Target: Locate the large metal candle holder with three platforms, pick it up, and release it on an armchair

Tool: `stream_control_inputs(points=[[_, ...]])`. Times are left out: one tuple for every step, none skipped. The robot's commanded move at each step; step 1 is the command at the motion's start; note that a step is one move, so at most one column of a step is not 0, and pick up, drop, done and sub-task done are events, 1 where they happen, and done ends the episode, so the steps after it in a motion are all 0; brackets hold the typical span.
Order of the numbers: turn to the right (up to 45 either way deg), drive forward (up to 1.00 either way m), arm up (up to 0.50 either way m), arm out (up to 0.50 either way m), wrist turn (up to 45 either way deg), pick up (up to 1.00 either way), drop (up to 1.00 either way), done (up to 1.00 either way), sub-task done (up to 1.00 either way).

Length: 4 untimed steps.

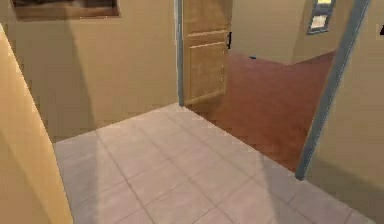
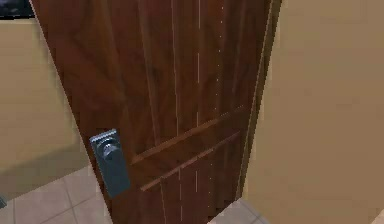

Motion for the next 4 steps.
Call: stream_control_inputs(points=[[0.0, 0.15, 0.0, 0.0, 0.0, 0.0, 0.0, 0.0, 0.0], [9.0, 0.0, 0.0, 0.0, 0.0, 0.0, 0.0, 0.0, 0.0], [0.0, 0.4, 0.0, 0.0, 0.0, 0.0, 0.0, 0.0, 0.0], [45.0, 0.0, 0.0, 0.0, 0.0, 0.0, 0.0, 0.0, 0.0]])
